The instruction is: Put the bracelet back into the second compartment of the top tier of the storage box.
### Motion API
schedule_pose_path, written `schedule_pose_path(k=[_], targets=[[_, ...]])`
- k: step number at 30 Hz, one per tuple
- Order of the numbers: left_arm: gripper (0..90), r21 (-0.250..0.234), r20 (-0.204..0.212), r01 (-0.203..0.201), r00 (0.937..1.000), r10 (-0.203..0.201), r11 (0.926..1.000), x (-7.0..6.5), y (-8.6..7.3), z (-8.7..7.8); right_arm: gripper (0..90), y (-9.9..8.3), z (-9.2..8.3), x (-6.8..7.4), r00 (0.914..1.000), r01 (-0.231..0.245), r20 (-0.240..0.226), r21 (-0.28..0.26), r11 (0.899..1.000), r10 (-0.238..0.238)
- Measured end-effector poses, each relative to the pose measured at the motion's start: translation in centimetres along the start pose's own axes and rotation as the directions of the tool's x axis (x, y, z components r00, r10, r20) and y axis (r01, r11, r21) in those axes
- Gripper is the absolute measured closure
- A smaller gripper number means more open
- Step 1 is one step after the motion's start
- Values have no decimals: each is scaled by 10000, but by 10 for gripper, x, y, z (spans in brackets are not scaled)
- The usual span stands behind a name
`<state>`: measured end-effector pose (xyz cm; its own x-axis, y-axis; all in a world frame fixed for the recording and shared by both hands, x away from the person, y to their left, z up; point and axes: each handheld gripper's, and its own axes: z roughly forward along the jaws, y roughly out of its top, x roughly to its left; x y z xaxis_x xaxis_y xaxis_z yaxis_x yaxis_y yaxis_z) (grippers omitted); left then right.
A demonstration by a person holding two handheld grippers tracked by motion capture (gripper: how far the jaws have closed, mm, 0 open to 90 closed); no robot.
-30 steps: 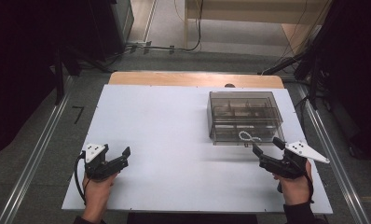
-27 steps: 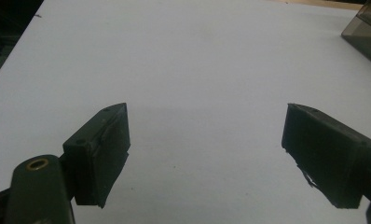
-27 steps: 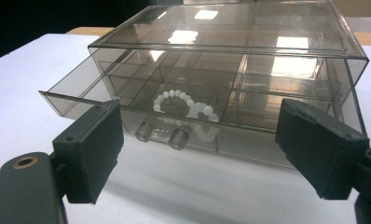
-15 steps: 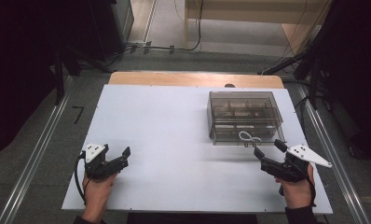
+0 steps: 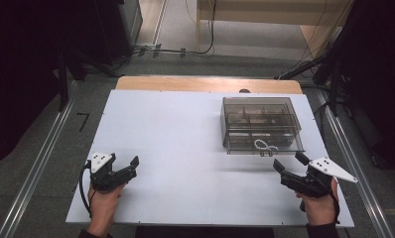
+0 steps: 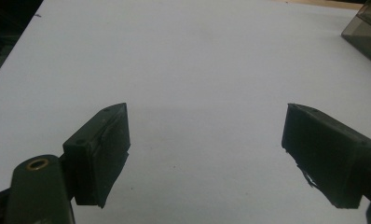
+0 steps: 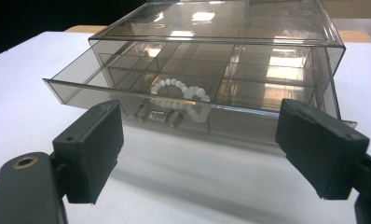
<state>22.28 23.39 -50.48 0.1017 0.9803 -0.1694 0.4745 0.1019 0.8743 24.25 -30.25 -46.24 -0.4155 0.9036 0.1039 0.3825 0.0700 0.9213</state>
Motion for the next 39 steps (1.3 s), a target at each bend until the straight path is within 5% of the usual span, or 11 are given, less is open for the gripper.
schedule_pose_path(k=[39], targets=[[155,15,-22,-4,10000,4,10000,0,0,0,133,-14,-17,-15,9986,-179,498,166,9997,171]])
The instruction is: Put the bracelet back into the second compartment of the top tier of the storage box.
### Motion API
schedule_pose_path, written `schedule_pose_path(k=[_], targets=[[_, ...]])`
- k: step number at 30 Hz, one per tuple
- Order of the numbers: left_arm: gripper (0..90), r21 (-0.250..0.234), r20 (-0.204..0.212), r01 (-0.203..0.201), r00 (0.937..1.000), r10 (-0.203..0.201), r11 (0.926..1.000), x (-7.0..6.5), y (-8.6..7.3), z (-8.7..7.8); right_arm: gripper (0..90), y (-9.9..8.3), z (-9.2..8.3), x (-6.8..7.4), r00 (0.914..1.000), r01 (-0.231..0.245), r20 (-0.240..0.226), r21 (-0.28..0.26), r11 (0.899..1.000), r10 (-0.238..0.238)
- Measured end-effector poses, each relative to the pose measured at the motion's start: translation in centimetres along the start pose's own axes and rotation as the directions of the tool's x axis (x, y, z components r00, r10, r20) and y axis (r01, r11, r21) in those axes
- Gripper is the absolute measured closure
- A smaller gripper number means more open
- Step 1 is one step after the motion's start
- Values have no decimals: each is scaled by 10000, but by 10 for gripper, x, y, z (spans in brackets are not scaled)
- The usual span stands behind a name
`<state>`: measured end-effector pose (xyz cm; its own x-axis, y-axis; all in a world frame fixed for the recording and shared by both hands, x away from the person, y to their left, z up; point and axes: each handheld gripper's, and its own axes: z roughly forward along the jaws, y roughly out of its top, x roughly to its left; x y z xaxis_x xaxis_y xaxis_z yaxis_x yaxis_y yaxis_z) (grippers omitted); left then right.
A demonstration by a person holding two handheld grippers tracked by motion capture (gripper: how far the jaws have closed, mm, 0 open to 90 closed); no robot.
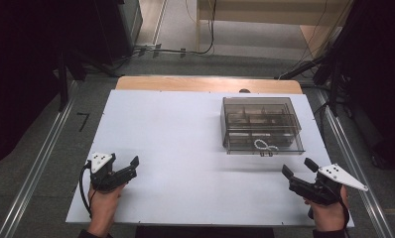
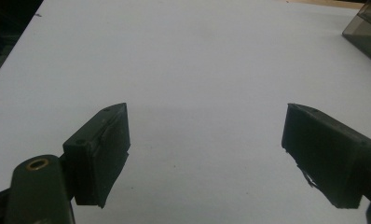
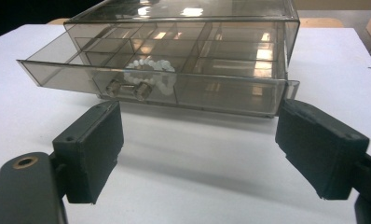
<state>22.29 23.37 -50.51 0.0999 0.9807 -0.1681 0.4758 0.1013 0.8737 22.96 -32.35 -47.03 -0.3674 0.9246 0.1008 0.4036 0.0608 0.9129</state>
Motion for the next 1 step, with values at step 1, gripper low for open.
schedule_pose_path(k=[1], targets=[[155,5,7,-3,10000,3,10000,0,0,0,133,0,0,0,10000,-7,28,16,10000,7]])
